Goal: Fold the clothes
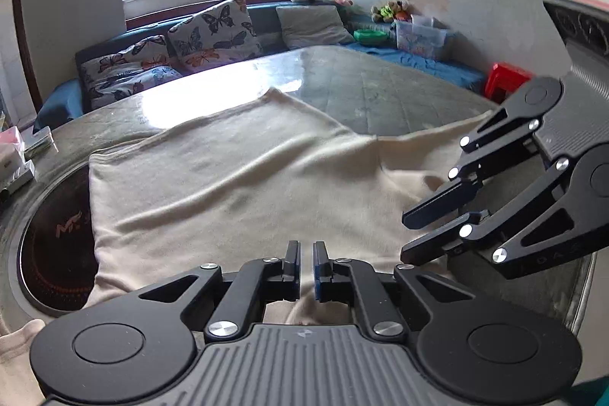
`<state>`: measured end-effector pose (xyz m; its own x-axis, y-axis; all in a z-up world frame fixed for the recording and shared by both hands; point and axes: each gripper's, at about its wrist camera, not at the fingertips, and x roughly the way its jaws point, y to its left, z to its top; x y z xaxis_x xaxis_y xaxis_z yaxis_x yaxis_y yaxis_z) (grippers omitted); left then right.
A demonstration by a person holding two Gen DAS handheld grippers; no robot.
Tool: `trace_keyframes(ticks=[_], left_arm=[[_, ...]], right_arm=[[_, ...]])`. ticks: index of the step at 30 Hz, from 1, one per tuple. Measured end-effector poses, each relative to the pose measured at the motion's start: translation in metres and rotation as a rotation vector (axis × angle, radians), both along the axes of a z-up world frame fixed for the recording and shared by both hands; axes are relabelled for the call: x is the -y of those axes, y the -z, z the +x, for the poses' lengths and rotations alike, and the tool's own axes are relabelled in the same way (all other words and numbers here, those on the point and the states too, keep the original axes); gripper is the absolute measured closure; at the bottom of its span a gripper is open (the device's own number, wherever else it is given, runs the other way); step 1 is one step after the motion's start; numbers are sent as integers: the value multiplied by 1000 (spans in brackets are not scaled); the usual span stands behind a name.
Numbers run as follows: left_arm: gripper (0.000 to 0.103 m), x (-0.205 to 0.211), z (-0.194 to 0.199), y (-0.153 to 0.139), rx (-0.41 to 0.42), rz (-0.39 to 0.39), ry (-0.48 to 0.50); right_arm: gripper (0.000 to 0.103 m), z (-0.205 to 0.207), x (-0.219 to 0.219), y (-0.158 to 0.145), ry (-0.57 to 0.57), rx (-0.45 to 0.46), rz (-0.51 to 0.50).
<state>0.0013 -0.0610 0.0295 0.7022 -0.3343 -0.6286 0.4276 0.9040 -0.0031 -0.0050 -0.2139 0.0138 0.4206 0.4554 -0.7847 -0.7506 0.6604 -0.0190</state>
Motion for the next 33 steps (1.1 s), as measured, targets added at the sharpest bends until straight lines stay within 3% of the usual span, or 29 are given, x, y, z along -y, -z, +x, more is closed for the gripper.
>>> trace_keyframes(ticks=[5,14,23,33], left_arm=[[96,4,8,4,-23,-42,1],[95,10,5,15,-52,-70,28],[93,7,9,14,-71,-107,42],[93,9,4,14,-65,-98,67]], right_arm=[[80,30,3,-15,70,48,30],[81,132,-28,-16,190,135,33],[82,218,-55,15,272,83,15],[83,251,-70,30,336,82,39]])
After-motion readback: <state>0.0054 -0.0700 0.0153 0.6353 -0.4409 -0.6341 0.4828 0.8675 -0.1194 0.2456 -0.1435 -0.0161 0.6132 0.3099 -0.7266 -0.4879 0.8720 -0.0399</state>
